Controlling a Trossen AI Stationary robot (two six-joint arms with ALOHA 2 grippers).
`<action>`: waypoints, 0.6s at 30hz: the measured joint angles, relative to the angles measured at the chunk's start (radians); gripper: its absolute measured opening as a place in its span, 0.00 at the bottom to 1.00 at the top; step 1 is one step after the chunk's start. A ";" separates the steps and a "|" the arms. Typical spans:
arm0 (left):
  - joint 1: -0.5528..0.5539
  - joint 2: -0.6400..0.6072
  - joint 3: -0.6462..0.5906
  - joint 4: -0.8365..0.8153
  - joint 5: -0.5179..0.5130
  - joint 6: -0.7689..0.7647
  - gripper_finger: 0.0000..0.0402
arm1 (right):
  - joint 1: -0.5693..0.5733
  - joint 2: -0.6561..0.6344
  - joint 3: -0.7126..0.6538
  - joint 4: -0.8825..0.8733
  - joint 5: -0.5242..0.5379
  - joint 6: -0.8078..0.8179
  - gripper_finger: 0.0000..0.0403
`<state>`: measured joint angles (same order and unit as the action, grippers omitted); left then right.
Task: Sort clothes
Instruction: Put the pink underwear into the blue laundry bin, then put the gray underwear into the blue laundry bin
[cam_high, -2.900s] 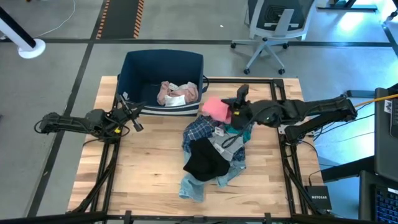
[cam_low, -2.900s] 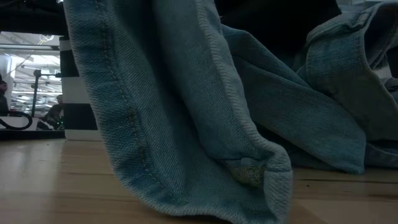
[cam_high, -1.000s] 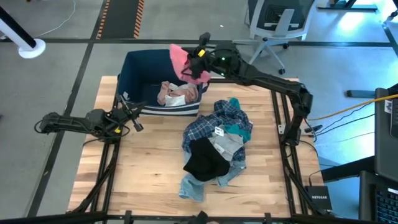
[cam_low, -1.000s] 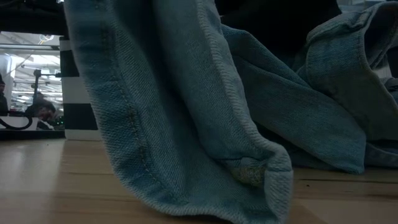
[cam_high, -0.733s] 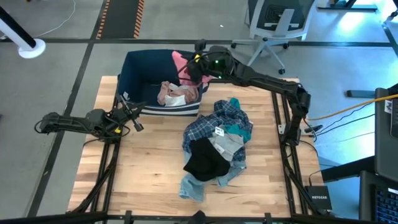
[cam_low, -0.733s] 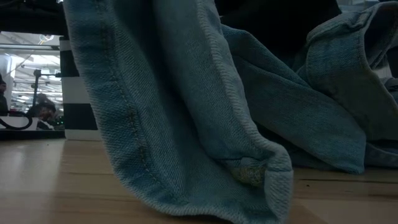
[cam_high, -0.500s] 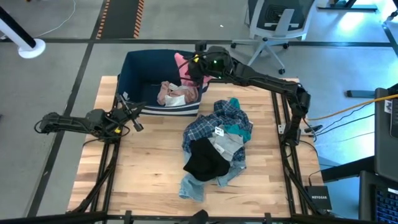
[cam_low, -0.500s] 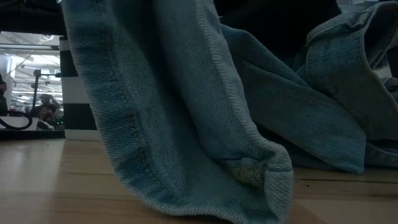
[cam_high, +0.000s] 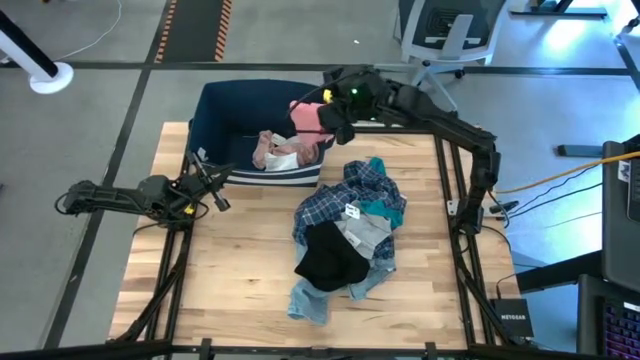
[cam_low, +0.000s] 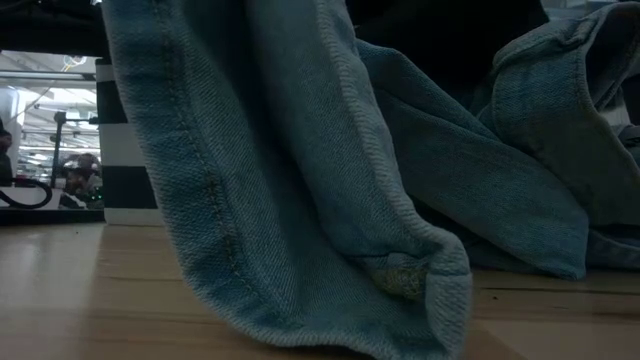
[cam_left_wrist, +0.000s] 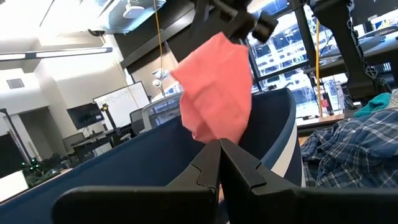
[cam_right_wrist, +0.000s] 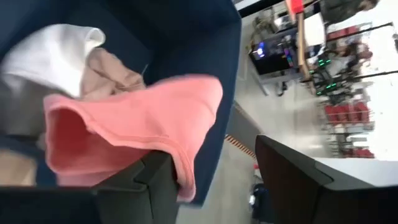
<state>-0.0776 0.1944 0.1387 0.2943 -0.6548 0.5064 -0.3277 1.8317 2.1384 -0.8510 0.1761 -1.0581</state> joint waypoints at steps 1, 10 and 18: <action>0.000 0.000 0.000 0.000 0.000 0.000 0.00 | 0.001 0.001 0.035 -0.049 0.000 0.007 0.53; 0.000 0.000 0.000 0.000 0.000 0.000 0.00 | 0.030 0.001 0.156 -0.238 -0.003 0.090 0.54; 0.000 0.000 0.000 0.000 0.000 0.000 0.00 | 0.040 0.005 0.137 -0.348 0.004 0.089 0.54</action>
<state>-0.0777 0.1944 0.1387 0.2944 -0.6545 0.5064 -0.2874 1.8366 2.2757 -1.1990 0.1803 -0.9691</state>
